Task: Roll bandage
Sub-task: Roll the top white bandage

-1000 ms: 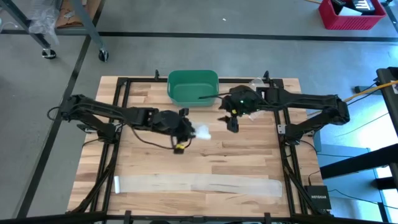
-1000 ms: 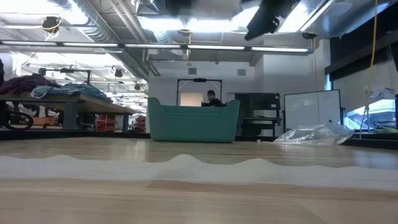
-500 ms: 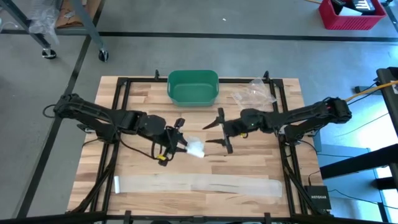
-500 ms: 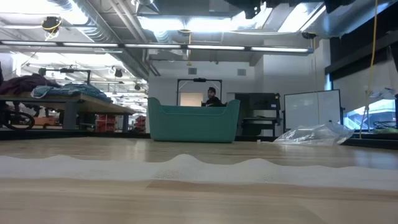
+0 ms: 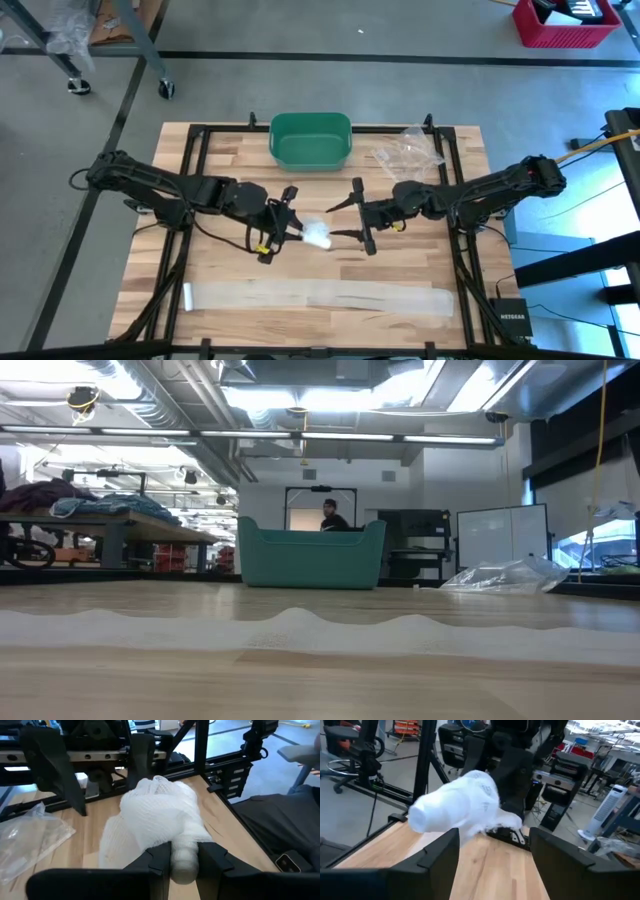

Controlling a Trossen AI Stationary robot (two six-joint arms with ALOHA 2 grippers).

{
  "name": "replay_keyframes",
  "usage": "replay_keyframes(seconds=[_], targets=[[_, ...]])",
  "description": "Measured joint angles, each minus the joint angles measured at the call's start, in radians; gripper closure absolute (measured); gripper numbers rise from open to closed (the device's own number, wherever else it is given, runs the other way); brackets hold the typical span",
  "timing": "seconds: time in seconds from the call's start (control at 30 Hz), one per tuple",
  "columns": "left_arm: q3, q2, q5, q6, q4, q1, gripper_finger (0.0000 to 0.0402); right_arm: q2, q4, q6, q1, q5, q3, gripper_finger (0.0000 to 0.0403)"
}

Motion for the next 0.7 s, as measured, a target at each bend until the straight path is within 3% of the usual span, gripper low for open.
replay_keyframes(seconds=[0.2,0.57,0.7], targets=[[0.0,0.0,0.0,0.004,0.006,0.0,0.0347,0.018,0.01,-0.027,-0.001,-0.014,0.0,0.0215],[0.0,0.0,0.0,0.003,0.02,0.0,0.0347,0.031,0.048,-0.082,-0.001,-0.008,0.0,0.039],[0.0,0.0,0.0,-0.007,0.031,-0.008,0.0347,0.03,0.011,-0.094,-0.001,0.065,0.0,0.0387]])
